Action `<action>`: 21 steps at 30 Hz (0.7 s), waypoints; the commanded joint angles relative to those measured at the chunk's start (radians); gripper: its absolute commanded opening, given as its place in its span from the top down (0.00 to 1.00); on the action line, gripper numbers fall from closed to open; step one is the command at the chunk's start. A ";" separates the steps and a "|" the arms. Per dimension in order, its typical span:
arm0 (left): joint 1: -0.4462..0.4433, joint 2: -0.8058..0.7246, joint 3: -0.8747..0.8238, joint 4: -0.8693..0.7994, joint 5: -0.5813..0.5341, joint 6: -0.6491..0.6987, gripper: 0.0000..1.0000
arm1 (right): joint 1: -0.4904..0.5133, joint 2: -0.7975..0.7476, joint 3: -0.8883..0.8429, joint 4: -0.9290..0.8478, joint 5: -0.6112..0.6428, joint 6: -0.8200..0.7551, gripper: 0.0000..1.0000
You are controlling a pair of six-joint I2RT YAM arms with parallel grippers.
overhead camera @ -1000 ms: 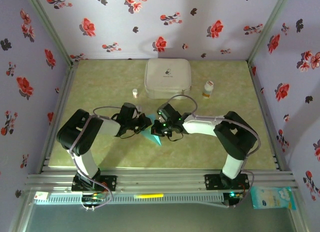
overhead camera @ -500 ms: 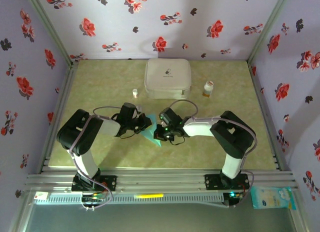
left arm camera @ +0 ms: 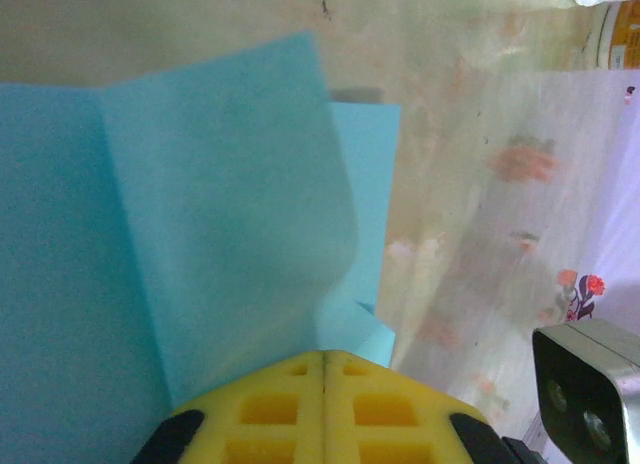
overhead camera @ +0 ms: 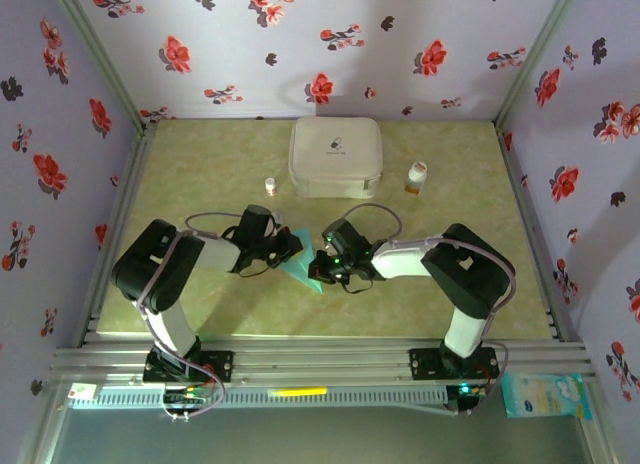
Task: Fold a paper plane with a square sheet of paper (pick it up from the middle)
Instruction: Fourth fold the wing at the center of the table.
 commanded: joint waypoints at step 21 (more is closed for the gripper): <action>-0.067 -0.085 0.033 -0.201 0.110 0.102 1.00 | -0.008 0.027 -0.040 -0.061 0.013 0.018 1.00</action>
